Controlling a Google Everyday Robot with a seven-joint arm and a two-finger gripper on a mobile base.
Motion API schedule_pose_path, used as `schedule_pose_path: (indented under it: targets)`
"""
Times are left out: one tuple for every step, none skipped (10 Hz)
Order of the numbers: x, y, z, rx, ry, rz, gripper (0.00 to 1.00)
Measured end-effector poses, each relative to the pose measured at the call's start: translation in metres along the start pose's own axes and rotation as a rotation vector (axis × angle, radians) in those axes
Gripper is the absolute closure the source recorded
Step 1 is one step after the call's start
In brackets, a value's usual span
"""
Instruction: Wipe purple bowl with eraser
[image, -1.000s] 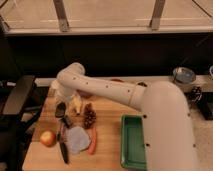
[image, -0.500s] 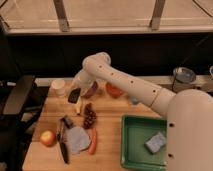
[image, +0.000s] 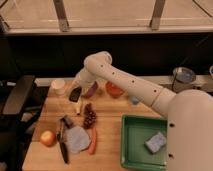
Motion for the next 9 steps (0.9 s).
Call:
schedule_pose_path:
  targets:
    - [0.009,0.009,0.0,-0.011,0.009,0.019,1.0]
    - [0.024,0.027,-0.004,-0.027,0.02,0.048,1.0]
    - [0.04,0.043,-0.005,-0.039,0.025,0.068,1.0]
    - [0.053,0.052,-0.003,-0.045,0.027,0.081,1.0]
    - [0.067,0.06,0.001,-0.055,0.027,0.093,1.0]
    - [0.084,0.067,0.011,-0.068,0.023,0.105,1.0]
    - [0.092,0.069,0.016,-0.076,0.019,0.107,1.0]
    - [0.099,0.07,0.023,-0.084,0.011,0.105,1.0]
    - [0.107,0.069,0.031,-0.09,0.003,0.096,1.0]
